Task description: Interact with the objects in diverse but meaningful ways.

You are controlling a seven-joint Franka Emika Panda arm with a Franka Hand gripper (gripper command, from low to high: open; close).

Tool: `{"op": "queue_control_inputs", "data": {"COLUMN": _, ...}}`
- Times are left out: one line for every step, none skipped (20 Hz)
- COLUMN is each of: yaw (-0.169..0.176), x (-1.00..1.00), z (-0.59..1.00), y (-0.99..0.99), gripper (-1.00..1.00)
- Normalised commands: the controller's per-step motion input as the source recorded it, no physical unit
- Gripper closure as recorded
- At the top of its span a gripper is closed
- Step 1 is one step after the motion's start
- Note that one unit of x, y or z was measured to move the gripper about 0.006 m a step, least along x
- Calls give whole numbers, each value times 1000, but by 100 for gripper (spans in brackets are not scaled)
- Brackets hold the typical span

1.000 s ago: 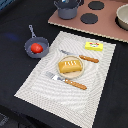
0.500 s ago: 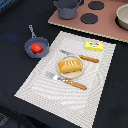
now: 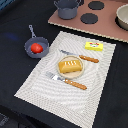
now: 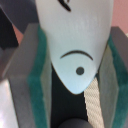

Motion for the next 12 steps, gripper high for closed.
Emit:
{"op": "queue_control_inputs", "data": {"yaw": 0, "x": -143, "z": -263, "y": -57, "gripper": -100}}
{"op": "queue_control_inputs", "data": {"yaw": 0, "x": -131, "z": -234, "y": -20, "gripper": -100}}
{"op": "queue_control_inputs", "data": {"yaw": 0, "x": -120, "z": -220, "y": -17, "gripper": -100}}
{"op": "queue_control_inputs", "data": {"yaw": 0, "x": -106, "z": -189, "y": 0, "gripper": -100}}
{"op": "queue_control_inputs", "data": {"yaw": 0, "x": -100, "z": -160, "y": -26, "gripper": -100}}
{"op": "queue_control_inputs", "data": {"yaw": 0, "x": -94, "z": -120, "y": -60, "gripper": 100}}
{"op": "queue_control_inputs", "data": {"yaw": 0, "x": -57, "z": -89, "y": -80, "gripper": 100}}
{"op": "queue_control_inputs", "data": {"yaw": 0, "x": 0, "z": -57, "y": -109, "gripper": 100}}
{"op": "queue_control_inputs", "data": {"yaw": 0, "x": -3, "z": -49, "y": -83, "gripper": 100}}
{"op": "queue_control_inputs", "data": {"yaw": 0, "x": -46, "z": -77, "y": -54, "gripper": 100}}
{"op": "queue_control_inputs", "data": {"yaw": 0, "x": -60, "z": -83, "y": -66, "gripper": 100}}
{"op": "queue_control_inputs", "data": {"yaw": 0, "x": -54, "z": -83, "y": -60, "gripper": 100}}
